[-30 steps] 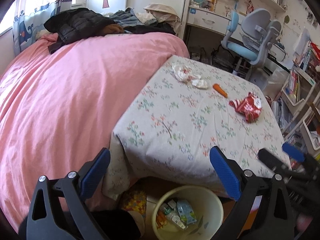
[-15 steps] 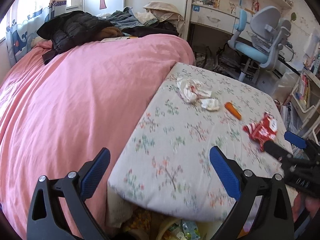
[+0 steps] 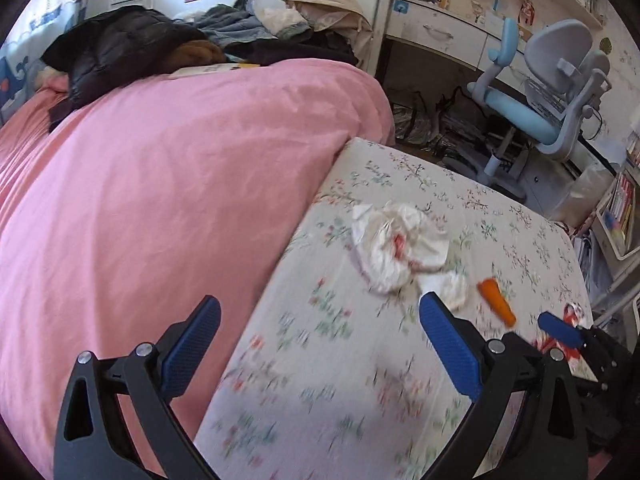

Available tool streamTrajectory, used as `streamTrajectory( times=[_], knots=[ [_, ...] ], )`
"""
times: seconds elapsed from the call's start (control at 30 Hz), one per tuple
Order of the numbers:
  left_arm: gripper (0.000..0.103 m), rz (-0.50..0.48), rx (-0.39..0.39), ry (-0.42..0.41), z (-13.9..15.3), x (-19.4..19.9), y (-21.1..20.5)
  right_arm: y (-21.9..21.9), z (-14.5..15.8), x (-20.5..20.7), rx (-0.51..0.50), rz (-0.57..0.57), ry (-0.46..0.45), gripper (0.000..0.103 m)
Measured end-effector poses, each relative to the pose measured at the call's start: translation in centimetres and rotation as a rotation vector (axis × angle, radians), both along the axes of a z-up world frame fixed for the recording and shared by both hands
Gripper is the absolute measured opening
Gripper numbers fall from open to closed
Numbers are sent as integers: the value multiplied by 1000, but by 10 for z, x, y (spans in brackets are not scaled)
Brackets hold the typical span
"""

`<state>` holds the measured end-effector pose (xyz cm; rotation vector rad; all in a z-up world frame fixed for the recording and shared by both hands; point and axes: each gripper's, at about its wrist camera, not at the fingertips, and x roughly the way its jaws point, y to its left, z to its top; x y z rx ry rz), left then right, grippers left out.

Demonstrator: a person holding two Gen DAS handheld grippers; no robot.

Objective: Collect trash
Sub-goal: 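Grasp the small orange carrot piece with the right tool while the left tool grasps the crumpled white tissue, then carry carrot and tissue over the yellow bin and open both tools to drop them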

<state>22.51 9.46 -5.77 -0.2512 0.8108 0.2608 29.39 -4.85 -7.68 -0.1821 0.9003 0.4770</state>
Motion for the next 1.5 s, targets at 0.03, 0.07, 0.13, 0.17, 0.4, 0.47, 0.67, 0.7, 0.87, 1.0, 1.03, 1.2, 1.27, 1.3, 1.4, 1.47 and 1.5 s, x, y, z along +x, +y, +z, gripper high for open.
streamTrajectory(
  times=[0.03, 0.07, 0.13, 0.17, 0.4, 0.47, 0.67, 0.7, 0.87, 1.0, 1.03, 1.2, 1.27, 1.3, 1.4, 1.47, 1.5],
  knots=[
    [95, -8, 2, -1, -1, 7, -1, 0, -4, 6, 0, 0, 9, 58],
    [95, -12, 4, 0, -3, 14, -2, -1, -8, 13, -2, -1, 22, 57],
    [95, -22, 3, 4, -7, 30, -3, -1, -15, 22, 1, 0, 39, 54],
    [95, -25, -1, 6, -10, 36, -3, 0, -18, 25, 2, 2, 44, 53],
    [95, -54, 23, 57, -32, 75, -9, 1, -30, 41, -10, 20, 65, 37],
    [95, -56, 25, 68, -36, 81, -9, 4, -31, 42, -20, 29, 60, 26],
    [47, -128, -60, 93, -43, 87, -12, 11, -31, 43, -29, 50, 46, 15],
    [31, -153, -83, 94, -45, 87, -13, 12, -31, 42, -27, 51, 46, 15],
    [22, -134, -98, 26, -23, 71, -6, 8, -14, 33, 41, 51, 40, 14],
    [22, -77, -152, -47, -2, 45, 18, 6, 11, 14, 116, 72, 20, 14],
    [22, -69, -164, -57, 1, 41, 22, 7, 16, 8, 127, 79, 15, 14],
    [22, -62, -192, -115, 29, -11, 29, 7, 38, -37, 196, 130, 13, 14],
    [22, -75, -182, -131, 37, -31, 22, 4, 40, -62, 219, 148, 21, 14],
    [22, -81, -173, -135, 40, -40, 18, 3, 40, -77, 230, 159, 30, 14],
    [22, -110, -142, -143, 48, -71, 1, -3, 34, -122, 261, 184, 68, 14],
    [22, -126, -127, -147, 50, -89, -8, -7, 28, -148, 270, 197, 90, 14],
    [22, -132, -119, -147, 50, -96, -13, -10, 24, -165, 275, 204, 104, 14]
  ],
)
